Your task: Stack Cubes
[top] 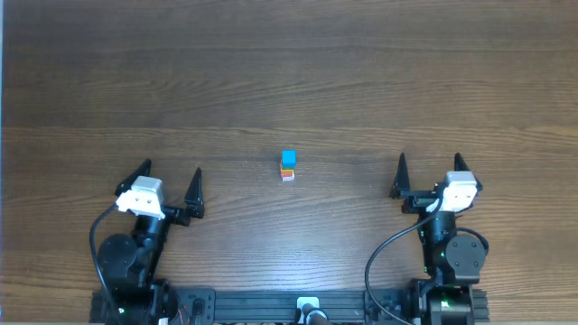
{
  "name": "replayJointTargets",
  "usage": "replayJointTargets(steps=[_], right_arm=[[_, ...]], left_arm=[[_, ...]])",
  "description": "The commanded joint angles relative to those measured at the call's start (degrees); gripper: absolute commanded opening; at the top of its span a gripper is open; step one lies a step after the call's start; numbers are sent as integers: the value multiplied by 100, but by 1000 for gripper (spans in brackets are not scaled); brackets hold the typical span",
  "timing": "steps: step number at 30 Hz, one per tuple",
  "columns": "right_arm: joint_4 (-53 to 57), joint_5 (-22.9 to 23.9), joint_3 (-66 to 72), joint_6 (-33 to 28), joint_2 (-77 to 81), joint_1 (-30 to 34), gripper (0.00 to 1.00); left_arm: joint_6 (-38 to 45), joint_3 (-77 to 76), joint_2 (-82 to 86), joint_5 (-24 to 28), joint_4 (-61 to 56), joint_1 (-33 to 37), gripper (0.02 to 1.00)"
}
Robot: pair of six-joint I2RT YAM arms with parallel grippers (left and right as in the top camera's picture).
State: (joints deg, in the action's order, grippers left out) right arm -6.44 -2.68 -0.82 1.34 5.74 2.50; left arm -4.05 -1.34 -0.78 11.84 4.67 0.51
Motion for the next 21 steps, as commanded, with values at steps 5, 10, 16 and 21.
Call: replayJointTargets(steps=[5, 10, 16, 21], right_arm=[[391, -44, 52, -17, -544, 264, 991], [739, -28, 52, -15, -546, 271, 991], [1056, -31, 52, -15, -546, 264, 991], [1054, -31, 52, -15, -544, 264, 993]], left_arm=[[76, 39, 44, 35, -20, 24, 1000], [76, 39, 44, 35, -20, 24, 1000], [76, 39, 44, 35, -20, 24, 1000], [76, 39, 44, 35, -20, 24, 1000]])
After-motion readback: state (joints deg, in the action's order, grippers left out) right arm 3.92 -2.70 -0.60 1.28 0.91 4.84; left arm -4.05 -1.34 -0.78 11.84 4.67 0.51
